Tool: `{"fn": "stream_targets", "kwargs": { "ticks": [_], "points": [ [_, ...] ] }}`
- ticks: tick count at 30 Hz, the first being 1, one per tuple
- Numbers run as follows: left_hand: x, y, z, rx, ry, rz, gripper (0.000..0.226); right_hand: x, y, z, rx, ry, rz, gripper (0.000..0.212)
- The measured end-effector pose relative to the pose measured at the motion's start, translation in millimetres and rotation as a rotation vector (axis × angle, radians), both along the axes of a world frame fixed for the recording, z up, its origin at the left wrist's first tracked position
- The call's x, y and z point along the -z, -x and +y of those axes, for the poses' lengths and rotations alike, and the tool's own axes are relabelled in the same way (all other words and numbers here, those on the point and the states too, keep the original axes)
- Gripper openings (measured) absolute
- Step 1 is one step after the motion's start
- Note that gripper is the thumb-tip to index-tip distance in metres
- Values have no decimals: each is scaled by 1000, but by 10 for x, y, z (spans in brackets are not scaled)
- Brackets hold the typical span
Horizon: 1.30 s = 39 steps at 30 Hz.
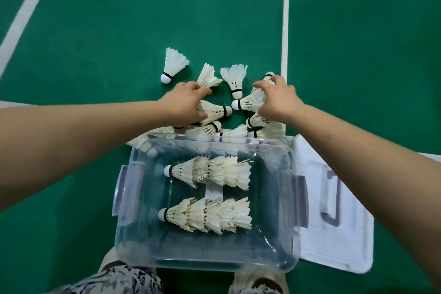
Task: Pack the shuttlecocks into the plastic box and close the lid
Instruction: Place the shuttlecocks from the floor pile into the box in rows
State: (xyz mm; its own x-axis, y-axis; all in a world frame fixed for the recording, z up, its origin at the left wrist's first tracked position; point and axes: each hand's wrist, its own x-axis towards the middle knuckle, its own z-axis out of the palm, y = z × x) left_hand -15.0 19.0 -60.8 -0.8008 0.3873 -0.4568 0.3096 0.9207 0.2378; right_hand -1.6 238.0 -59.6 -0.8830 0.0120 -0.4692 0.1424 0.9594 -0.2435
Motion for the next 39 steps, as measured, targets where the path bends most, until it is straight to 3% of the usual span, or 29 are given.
{"fn": "stream_targets", "kwargs": {
  "ticks": [6,15,29,39],
  "points": [
    [106,-19,93,6,15,-79,66,187,135,25,-90,-4,-43,60],
    [74,-78,201,52,3,-37,36,232,56,52,-228,-14,61,39],
    [-222,-94,88,-137,-128,30,24,87,-125,104,-191,17,207,18],
    [-679,-120,115,-98,-271,164,20,-44,-327,108,-90,93,181,13]
  ]
}}
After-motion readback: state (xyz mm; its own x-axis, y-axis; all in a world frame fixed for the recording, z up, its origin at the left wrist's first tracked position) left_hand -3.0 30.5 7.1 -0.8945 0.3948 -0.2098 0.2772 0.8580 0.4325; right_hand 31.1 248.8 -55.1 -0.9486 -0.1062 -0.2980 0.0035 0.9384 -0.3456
